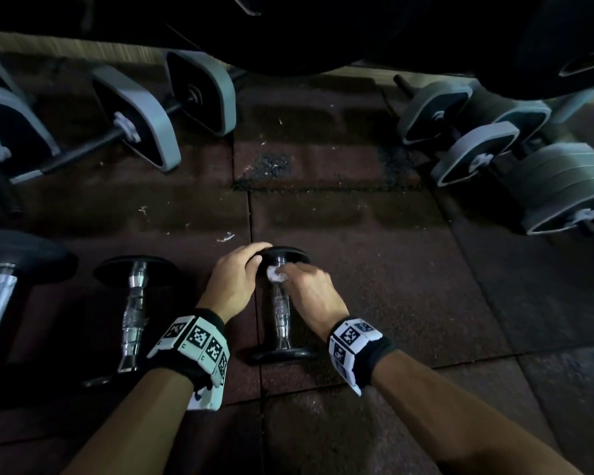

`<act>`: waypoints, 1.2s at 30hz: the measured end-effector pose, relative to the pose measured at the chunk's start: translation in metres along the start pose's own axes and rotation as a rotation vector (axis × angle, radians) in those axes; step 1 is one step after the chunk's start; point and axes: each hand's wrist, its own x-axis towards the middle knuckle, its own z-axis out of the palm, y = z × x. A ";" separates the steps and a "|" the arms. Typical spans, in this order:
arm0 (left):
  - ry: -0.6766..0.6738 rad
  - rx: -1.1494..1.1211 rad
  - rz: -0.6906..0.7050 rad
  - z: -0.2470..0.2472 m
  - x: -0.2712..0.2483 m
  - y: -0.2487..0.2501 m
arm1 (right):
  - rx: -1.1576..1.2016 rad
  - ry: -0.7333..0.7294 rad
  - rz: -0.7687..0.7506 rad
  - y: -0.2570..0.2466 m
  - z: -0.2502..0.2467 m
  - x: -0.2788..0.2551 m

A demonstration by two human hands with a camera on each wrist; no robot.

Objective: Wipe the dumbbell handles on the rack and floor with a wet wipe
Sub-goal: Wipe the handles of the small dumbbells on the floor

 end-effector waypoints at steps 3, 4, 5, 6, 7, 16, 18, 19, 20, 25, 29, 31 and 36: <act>0.005 -0.012 -0.019 -0.003 -0.001 -0.003 | 0.134 0.020 0.134 0.002 0.003 -0.007; 0.008 -0.007 -0.012 -0.003 -0.001 -0.003 | 0.184 0.069 0.218 0.009 0.004 -0.005; 0.017 0.001 -0.003 -0.003 -0.001 -0.004 | 0.222 0.096 0.312 0.016 0.004 -0.002; 0.024 0.005 0.005 -0.003 -0.002 -0.004 | 0.251 0.081 0.392 0.022 0.005 0.001; 0.027 0.002 0.006 -0.002 -0.003 -0.003 | 0.283 0.036 0.453 0.024 0.007 0.001; 0.039 0.002 -0.038 0.004 -0.005 -0.006 | 0.624 -0.044 0.522 0.015 0.017 0.009; 0.044 0.002 -0.038 0.004 -0.006 -0.007 | 0.572 0.041 0.482 0.010 0.018 0.003; 0.046 0.002 -0.034 0.004 -0.006 -0.008 | 0.558 0.088 0.457 0.007 0.018 -0.002; 0.045 0.001 -0.033 0.004 -0.006 -0.008 | 0.549 0.134 0.427 0.004 0.020 -0.005; 0.041 -0.020 -0.028 0.005 -0.008 -0.007 | 0.388 0.249 0.173 -0.007 0.022 -0.012; 0.000 -0.127 -0.029 0.007 -0.016 -0.005 | 0.300 0.195 0.093 -0.015 0.019 -0.014; 0.107 -0.176 0.004 0.010 -0.031 0.003 | 0.385 0.153 0.088 -0.016 0.015 -0.018; 0.062 -0.467 -0.175 0.019 -0.063 0.007 | 0.789 0.252 0.270 -0.019 0.017 -0.032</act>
